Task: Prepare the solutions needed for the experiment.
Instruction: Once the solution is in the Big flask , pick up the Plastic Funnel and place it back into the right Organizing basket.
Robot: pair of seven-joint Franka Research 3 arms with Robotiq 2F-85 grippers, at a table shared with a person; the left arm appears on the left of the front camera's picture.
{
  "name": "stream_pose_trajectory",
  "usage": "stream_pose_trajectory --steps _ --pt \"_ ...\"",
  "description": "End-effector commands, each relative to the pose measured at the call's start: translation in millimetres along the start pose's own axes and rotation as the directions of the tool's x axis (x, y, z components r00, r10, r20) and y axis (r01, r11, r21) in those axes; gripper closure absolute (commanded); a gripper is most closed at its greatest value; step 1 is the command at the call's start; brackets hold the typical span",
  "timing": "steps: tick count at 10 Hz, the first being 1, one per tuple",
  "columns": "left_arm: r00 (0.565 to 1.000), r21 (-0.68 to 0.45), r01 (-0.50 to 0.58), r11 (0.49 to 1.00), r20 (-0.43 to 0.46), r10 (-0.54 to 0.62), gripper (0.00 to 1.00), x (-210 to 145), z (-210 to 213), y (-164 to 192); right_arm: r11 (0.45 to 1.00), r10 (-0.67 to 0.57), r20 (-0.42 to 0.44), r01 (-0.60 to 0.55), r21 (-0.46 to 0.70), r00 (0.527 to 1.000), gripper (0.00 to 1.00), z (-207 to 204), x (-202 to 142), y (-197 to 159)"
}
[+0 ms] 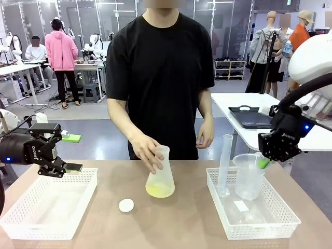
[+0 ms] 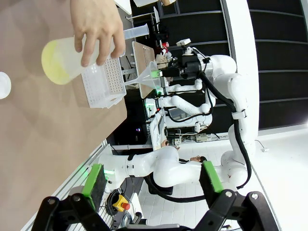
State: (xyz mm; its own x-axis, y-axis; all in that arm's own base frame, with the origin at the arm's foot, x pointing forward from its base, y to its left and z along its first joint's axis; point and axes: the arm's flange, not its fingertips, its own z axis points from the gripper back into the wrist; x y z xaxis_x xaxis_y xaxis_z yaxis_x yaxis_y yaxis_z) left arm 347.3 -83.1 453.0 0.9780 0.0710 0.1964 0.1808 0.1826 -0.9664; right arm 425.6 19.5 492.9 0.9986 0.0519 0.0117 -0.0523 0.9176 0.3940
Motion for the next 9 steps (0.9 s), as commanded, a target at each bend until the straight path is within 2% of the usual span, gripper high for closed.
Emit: stream_pose_trajectory --steps 1,3,6,7,8,9 --pt "1.000 -0.014 -0.002 1.000 -0.005 0.002 0.00 0.5 -0.3 -1.9 0.996 -0.094 -0.050 0.093 -0.016 0.994 0.96 -14.9 9.6 -1.7" --pt "1.000 -0.014 -0.002 1.000 -0.005 0.002 0.00 0.5 -0.3 -1.9 0.992 -0.128 -0.092 0.126 -0.022 0.988 0.96 -28.4 12.8 -1.1" --pt "1.000 -0.014 -0.002 1.000 -0.005 0.002 0.00 0.5 -0.3 -1.9 0.987 -0.155 -0.073 0.152 -0.042 0.985 0.96 -47.8 27.3 -0.9" --pt "1.000 -0.014 -0.002 1.000 -0.005 0.002 0.00 0.5 -0.3 -1.9 0.985 -0.168 -0.077 0.165 -0.040 0.983 0.79 -51.9 29.6 -1.2" --pt "1.000 -0.014 -0.002 1.000 -0.005 0.002 0.00 0.5 -0.3 -1.9 0.985 -0.170 -0.080 0.168 -0.031 0.982 0.76 -54.0 30.4 -1.3" --pt "1.000 -0.014 -0.002 1.000 -0.005 0.002 0.00 0.5 -0.3 -1.9 0.985 -0.173 -0.078 0.171 -0.030 0.982 0.59 -55.7 31.6 -1.5"
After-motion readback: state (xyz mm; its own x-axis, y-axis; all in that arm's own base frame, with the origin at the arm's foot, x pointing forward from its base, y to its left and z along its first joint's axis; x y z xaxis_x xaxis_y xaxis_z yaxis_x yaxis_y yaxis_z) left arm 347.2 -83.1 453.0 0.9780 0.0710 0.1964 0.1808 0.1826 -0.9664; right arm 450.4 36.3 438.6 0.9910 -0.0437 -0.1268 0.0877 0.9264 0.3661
